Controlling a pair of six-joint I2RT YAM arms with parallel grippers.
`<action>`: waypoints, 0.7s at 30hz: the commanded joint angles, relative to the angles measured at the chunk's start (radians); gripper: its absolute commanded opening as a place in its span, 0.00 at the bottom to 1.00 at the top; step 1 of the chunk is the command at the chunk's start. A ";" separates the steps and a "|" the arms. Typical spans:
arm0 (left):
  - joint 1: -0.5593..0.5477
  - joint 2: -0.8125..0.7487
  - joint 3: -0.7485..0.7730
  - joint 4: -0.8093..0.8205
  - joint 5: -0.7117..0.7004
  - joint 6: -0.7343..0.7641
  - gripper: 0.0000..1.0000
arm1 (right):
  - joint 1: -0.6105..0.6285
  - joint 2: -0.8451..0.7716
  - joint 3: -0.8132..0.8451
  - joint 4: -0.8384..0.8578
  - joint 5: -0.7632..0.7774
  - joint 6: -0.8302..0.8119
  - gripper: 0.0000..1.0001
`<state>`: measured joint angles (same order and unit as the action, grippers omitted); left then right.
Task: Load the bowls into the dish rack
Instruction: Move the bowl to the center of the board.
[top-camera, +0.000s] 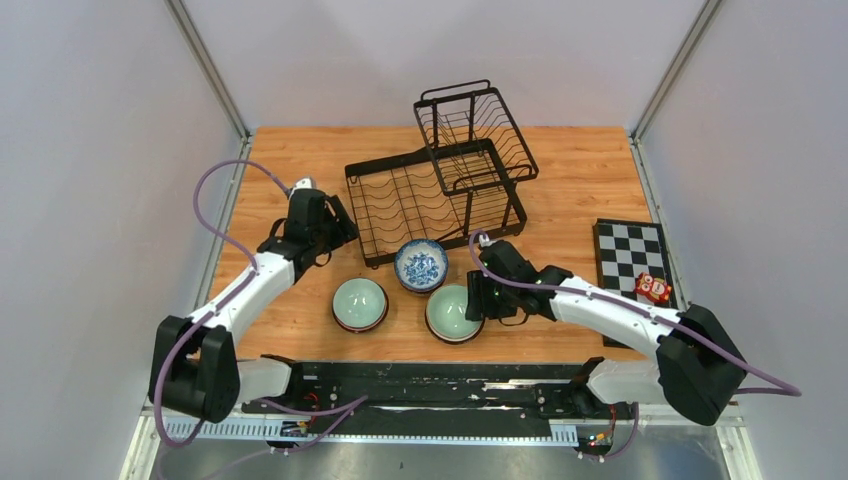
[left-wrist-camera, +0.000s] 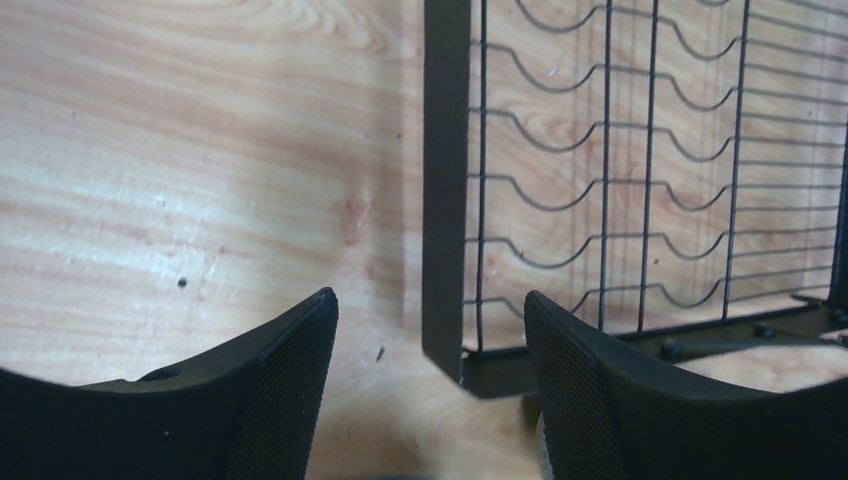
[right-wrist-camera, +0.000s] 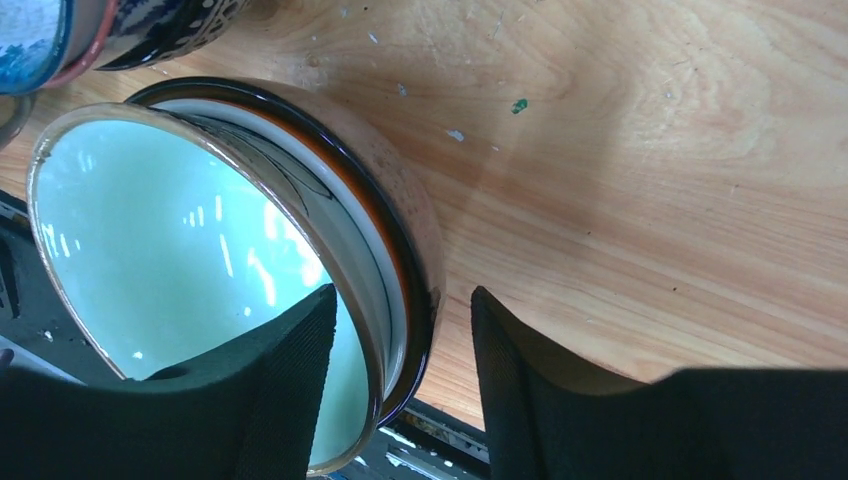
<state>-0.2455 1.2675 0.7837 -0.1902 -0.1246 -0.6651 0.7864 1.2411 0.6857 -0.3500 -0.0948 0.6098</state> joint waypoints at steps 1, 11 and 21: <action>-0.003 -0.088 -0.052 -0.030 0.029 0.008 0.71 | 0.022 -0.009 -0.032 0.015 -0.012 0.032 0.52; -0.002 -0.236 -0.053 -0.127 0.022 0.080 0.74 | 0.033 -0.073 -0.080 0.003 -0.016 0.052 0.20; -0.003 -0.275 -0.043 -0.153 0.117 0.093 0.75 | 0.056 -0.159 -0.087 -0.107 0.017 0.026 0.03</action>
<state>-0.2455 1.0122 0.7258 -0.3145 -0.0574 -0.5968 0.8139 1.1374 0.6106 -0.3500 -0.0799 0.6537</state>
